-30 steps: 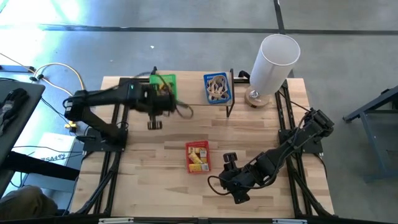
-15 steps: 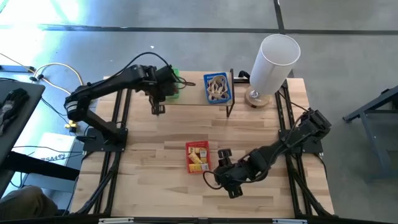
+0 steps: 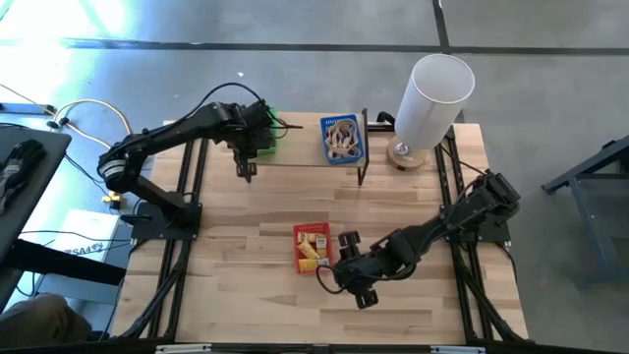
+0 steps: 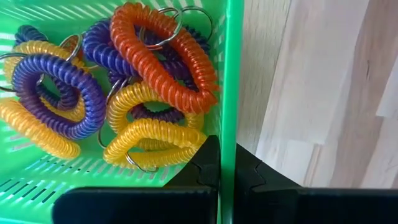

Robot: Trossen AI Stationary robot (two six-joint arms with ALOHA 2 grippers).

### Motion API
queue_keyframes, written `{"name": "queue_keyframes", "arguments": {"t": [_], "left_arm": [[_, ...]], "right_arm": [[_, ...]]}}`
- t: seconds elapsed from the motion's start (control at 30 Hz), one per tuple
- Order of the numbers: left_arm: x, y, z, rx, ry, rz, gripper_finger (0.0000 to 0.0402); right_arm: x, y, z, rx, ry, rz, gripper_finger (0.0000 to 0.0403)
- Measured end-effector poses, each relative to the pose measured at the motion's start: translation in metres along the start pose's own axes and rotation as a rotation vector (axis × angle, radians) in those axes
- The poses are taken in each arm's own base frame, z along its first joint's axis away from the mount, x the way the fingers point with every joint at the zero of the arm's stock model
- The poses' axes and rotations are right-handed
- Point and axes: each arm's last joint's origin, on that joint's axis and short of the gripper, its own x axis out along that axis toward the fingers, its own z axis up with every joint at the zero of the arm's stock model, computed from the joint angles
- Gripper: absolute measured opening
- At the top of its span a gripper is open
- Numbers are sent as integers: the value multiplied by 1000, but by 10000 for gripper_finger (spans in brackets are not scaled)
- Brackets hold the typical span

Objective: Pick & Place Office Desk Supplies
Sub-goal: Put the green bin on the shelf

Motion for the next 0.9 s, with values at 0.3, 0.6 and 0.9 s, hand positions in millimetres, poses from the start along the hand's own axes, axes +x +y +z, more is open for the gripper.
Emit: {"name": "queue_keyframes", "arguments": {"t": [0.3,0.6,0.9], "left_arm": [[2,-7,3,-47,15,38,14],[0,-20,9,12,65,201,57],[-9,-34,11,71,34,239,61]], "right_arm": [[1,-6,2,11,-11,-4,193],[1,-6,2,-2,-8,16,193],[1,-5,2,-9,-7,16,193]]}}
